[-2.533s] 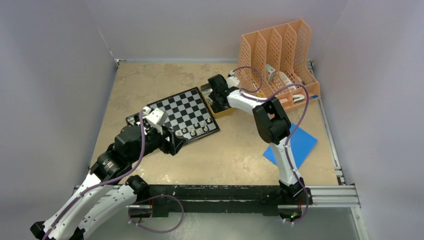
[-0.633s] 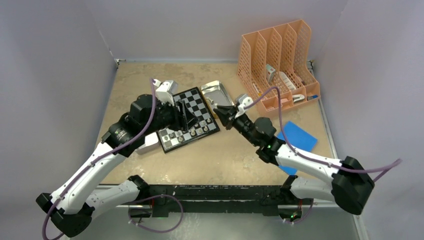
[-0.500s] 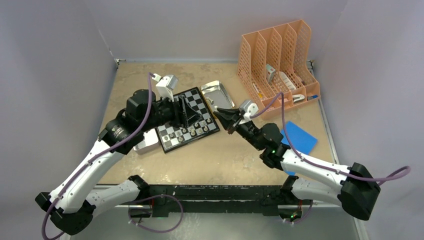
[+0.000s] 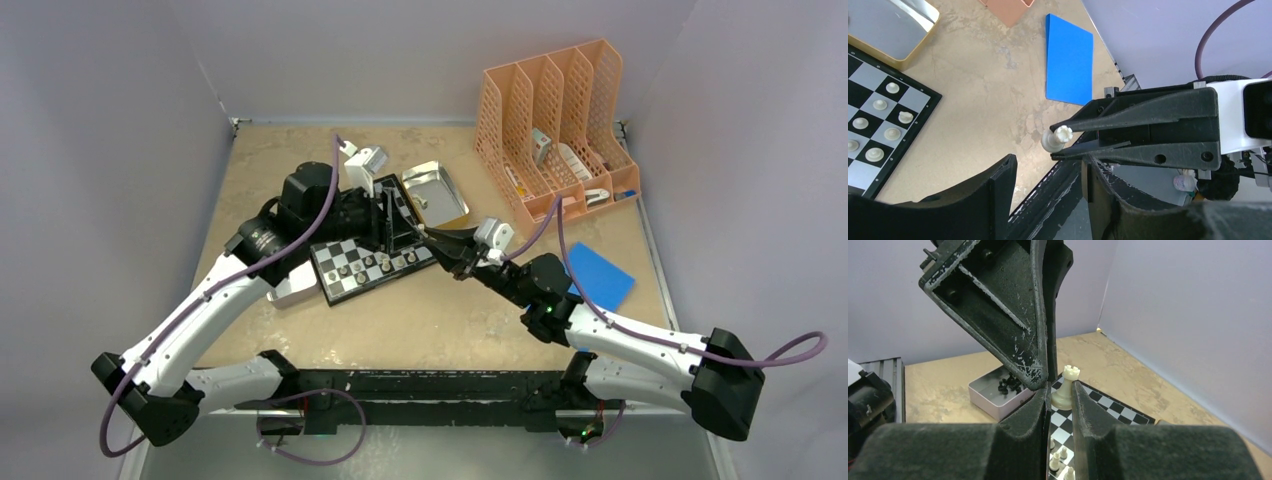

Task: Set up the chess pieces on the board
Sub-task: Place the chess piece on the chessboard.

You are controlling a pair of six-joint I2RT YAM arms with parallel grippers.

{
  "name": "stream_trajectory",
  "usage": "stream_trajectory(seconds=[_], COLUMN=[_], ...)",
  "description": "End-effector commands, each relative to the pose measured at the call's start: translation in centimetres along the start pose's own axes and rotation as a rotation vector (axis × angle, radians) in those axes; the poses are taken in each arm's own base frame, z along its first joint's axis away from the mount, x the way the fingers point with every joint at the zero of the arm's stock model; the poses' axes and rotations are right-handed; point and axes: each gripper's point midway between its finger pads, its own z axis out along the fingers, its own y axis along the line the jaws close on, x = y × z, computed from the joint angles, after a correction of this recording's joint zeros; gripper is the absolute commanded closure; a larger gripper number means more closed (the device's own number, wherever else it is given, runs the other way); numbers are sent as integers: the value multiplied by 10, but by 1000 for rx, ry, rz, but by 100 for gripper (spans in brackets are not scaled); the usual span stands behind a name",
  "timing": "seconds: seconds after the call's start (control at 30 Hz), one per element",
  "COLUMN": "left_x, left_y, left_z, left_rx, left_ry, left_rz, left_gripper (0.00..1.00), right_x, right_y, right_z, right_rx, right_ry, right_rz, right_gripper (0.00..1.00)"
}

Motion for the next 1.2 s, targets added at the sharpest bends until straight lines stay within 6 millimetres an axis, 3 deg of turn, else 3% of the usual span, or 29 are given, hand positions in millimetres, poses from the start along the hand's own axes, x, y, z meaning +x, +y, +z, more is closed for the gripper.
stream_trajectory(seconds=[0.0, 0.17, 0.7, 0.9, 1.1, 1.17], left_x=[-28, -35, -32, -36, -33, -31], left_y=[-21, -22, -17, -13, -12, -9], left_z=[-5, 1, 7, 11, 12, 13], left_rx=[56, 55, 59, 37, 40, 32], left_ry=[-71, -80, -66, -67, -49, -46], left_rz=[33, 41, 83, 96, 110, 116], left_gripper=[50, 52, 76, 77, 92, 96], right_x=[-21, -19, -20, -16, -15, -14], right_y=[4, 6, 4, 5, 4, 1], right_z=[1, 2, 1, 4, 2, 2], right_rx=[-26, -31, -13, -23, -14, 5], right_ry=[-69, -62, -58, -43, -43, -40], right_rz=[-36, -37, -32, -36, -34, -16], right_gripper=[87, 87, 87, 87, 86, 81])
